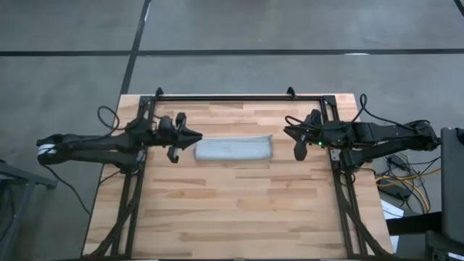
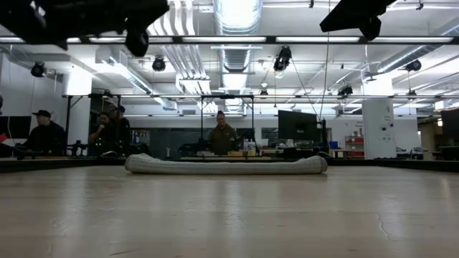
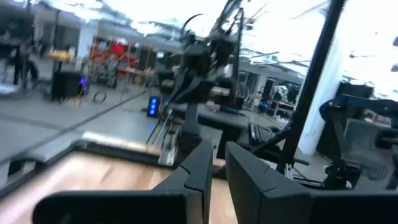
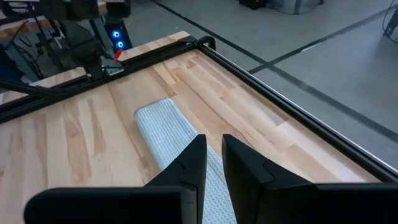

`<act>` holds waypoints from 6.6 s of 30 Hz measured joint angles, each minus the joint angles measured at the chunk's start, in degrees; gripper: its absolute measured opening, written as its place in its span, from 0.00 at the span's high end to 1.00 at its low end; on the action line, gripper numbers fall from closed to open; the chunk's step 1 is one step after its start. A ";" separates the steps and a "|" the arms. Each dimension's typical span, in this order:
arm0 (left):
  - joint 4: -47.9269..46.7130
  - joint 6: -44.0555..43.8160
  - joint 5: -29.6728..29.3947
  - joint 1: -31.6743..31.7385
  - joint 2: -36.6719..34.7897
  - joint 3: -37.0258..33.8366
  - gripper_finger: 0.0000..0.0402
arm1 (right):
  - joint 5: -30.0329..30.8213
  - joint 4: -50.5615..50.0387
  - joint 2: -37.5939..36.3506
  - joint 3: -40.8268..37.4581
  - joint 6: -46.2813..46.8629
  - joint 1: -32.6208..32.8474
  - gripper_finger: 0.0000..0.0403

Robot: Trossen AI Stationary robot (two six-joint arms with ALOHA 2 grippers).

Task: Roll towel
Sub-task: Roll the gray towel

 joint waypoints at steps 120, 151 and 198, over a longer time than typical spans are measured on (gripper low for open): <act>-34.50 -64.66 -10.36 7.22 29.65 1.12 0.57 | -0.04 0.05 3.44 0.00 0.00 0.01 0.88; -36.29 -64.83 -7.02 7.51 28.90 1.01 0.99 | -0.06 0.04 3.44 0.00 0.00 0.01 0.88; -62.85 -56.27 -9.33 7.89 27.04 13.69 0.70 | -0.08 0.06 3.50 -0.01 0.00 0.00 0.88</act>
